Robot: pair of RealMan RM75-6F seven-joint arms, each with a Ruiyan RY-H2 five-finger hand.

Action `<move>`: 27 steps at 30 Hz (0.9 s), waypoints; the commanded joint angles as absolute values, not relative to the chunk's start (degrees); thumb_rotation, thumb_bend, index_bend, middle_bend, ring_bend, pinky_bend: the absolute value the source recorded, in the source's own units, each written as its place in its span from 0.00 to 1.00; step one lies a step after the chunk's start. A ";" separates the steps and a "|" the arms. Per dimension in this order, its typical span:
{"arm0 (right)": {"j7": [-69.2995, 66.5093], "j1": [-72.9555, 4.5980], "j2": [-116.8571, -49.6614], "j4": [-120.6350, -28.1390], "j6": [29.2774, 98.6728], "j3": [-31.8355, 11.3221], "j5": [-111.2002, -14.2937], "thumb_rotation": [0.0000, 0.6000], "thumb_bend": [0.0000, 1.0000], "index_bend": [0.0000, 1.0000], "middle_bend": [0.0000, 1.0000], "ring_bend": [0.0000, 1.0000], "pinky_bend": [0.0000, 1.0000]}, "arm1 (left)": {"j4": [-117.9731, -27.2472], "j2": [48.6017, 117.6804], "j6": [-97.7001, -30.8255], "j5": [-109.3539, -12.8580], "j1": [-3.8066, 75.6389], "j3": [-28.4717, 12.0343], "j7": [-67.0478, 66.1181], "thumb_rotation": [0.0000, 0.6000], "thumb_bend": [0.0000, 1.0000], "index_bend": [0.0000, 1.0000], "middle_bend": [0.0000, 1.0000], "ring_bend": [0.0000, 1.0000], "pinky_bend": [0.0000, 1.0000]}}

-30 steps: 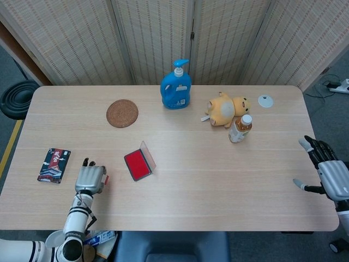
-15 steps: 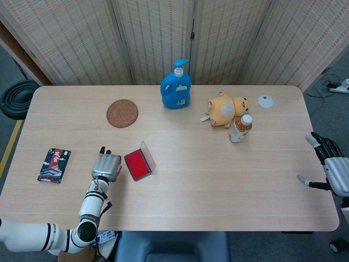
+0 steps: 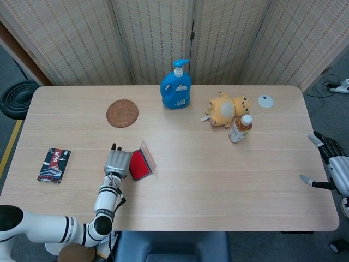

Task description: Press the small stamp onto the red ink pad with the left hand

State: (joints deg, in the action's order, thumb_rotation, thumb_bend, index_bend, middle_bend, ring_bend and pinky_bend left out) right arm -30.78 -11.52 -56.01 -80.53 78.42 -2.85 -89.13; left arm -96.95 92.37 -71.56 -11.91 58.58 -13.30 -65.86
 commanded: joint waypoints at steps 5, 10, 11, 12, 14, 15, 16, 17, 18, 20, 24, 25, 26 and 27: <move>-31.93 -11.10 -55.59 -80.20 78.86 -2.66 -89.12 1.00 0.16 0.00 0.00 0.00 0.00 | -93.76 94.03 -69.37 -10.62 60.20 -13.32 -66.16 1.00 0.40 0.57 0.44 0.18 0.07; -32.93 -10.71 -55.27 -79.84 79.24 -2.72 -88.79 1.00 0.16 0.00 0.00 0.00 0.00 | -91.70 94.98 -67.86 -9.76 61.17 -13.24 -66.34 1.00 0.40 0.57 0.44 0.18 0.07; -33.08 -10.66 -55.23 -79.78 79.26 -2.71 -88.76 1.00 0.16 0.00 0.00 0.00 0.00 | -91.36 95.17 -67.61 -9.57 61.32 -13.22 -66.35 1.00 0.40 0.57 0.44 0.18 0.07; -33.28 -10.62 -55.18 -79.72 79.29 -2.69 -88.78 1.00 0.16 0.00 0.00 0.00 0.00 | -90.92 95.41 -67.29 -9.34 61.48 -13.22 -66.28 1.00 0.40 0.57 0.45 0.18 0.07; -33.49 -10.59 -55.16 -79.63 79.33 -2.62 -88.92 1.00 0.16 0.00 0.00 0.00 0.00 | -90.29 95.73 -66.92 -9.07 61.72 -13.13 -66.28 1.00 0.40 0.57 0.44 0.18 0.07; -33.61 -10.61 -55.13 -79.59 79.30 -2.55 -89.06 1.00 0.16 0.00 0.00 0.00 0.00 | -89.95 95.93 -66.68 -8.87 61.86 -13.09 -66.26 1.00 0.40 0.57 0.44 0.18 0.07; -33.70 -10.62 -55.12 -79.56 79.28 -2.51 -89.12 1.00 0.16 0.00 0.00 0.00 0.00 | -89.70 96.06 -66.53 -8.77 61.98 -13.03 -66.28 1.00 0.40 0.57 0.44 0.18 0.07; -33.76 -10.62 -55.12 -79.53 79.22 -2.48 -89.14 1.00 0.16 0.00 0.00 0.00 0.00 | -89.45 96.21 -66.41 -8.71 62.09 -13.00 -66.26 1.00 0.40 0.57 0.44 0.18 0.07; -33.84 -10.64 -55.10 -79.48 79.16 -2.45 -89.17 1.00 0.16 0.00 0.00 0.00 0.00 | -89.15 96.39 -66.25 -8.65 62.23 -12.94 -66.24 1.00 0.40 0.57 0.44 0.18 0.07; -34.02 -10.61 -55.07 -79.43 79.18 -2.46 -89.13 1.00 0.16 0.00 0.00 0.00 0.00 | -88.74 96.62 -66.00 -8.49 62.40 -12.81 -66.25 1.00 0.40 0.57 0.44 0.18 0.07; -34.30 -10.47 -54.98 -79.35 79.46 -2.52 -89.08 1.00 0.16 0.00 0.00 0.00 0.00 | -88.12 96.99 -65.65 -8.15 62.65 -12.60 -66.09 1.00 0.40 0.57 0.45 0.18 0.07; -34.34 -10.45 -54.98 -79.35 79.51 -2.53 -89.10 1.00 0.16 0.00 0.00 0.00 0.00 | -88.08 97.02 -65.66 -8.15 62.65 -12.55 -65.99 1.00 0.40 0.57 0.44 0.18 0.07; -34.34 -10.44 -54.97 -79.35 79.55 -2.53 -89.11 1.00 0.16 0.00 0.00 0.00 0.00 | -88.06 97.06 -65.72 -8.17 62.64 -12.49 -65.90 1.00 0.40 0.57 0.44 0.18 0.07; -34.37 -10.43 -54.96 -79.35 79.57 -2.52 -89.16 1.00 0.16 0.00 0.00 0.00 0.00 | -88.09 97.10 -65.79 -8.23 62.60 -12.41 -65.72 1.00 0.40 0.57 0.44 0.18 0.07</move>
